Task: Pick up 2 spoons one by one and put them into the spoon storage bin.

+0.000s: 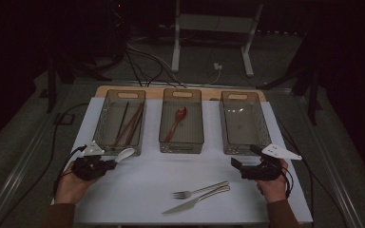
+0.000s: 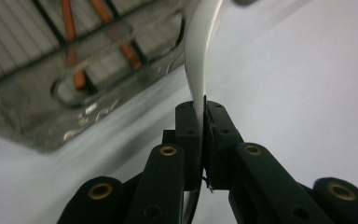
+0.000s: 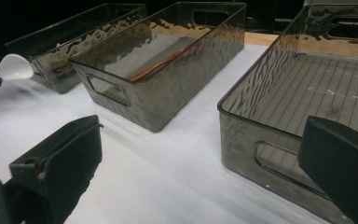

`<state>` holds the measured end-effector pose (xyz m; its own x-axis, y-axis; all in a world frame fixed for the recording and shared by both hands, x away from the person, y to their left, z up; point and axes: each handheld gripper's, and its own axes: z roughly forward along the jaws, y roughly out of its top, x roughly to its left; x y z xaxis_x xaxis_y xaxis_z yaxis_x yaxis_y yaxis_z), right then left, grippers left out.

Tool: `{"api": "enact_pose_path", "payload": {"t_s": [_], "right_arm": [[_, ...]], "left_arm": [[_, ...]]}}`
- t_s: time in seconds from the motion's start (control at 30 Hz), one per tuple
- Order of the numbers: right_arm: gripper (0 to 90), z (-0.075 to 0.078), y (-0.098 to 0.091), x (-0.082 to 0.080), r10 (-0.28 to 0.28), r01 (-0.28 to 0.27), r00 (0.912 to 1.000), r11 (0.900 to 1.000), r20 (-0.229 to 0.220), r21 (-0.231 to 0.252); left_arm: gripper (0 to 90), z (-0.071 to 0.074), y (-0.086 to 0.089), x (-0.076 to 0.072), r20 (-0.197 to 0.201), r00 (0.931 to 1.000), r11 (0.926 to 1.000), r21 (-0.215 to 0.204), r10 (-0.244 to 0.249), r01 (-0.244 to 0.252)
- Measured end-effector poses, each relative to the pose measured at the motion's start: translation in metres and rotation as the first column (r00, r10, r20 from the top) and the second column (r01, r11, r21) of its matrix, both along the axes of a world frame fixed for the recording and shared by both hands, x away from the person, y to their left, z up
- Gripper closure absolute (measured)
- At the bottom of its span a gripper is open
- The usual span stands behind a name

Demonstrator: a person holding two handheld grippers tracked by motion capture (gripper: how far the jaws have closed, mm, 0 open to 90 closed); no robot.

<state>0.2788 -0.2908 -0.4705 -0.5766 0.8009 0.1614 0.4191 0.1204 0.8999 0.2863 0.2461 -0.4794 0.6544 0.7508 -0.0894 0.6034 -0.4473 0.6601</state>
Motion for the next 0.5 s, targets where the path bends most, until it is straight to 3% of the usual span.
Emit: {"api": "enact_pose_path", "payload": {"t_s": [0.5], "right_arm": [[0.0,0.001,-0.002,0.000,-0.006,0.006,1.0000,1.0000,0.001,0.006]], "left_arm": [[87.0,0.024,-0.032,0.011,0.036,0.9985,0.9985,-0.034,-0.042,0.043]]}}
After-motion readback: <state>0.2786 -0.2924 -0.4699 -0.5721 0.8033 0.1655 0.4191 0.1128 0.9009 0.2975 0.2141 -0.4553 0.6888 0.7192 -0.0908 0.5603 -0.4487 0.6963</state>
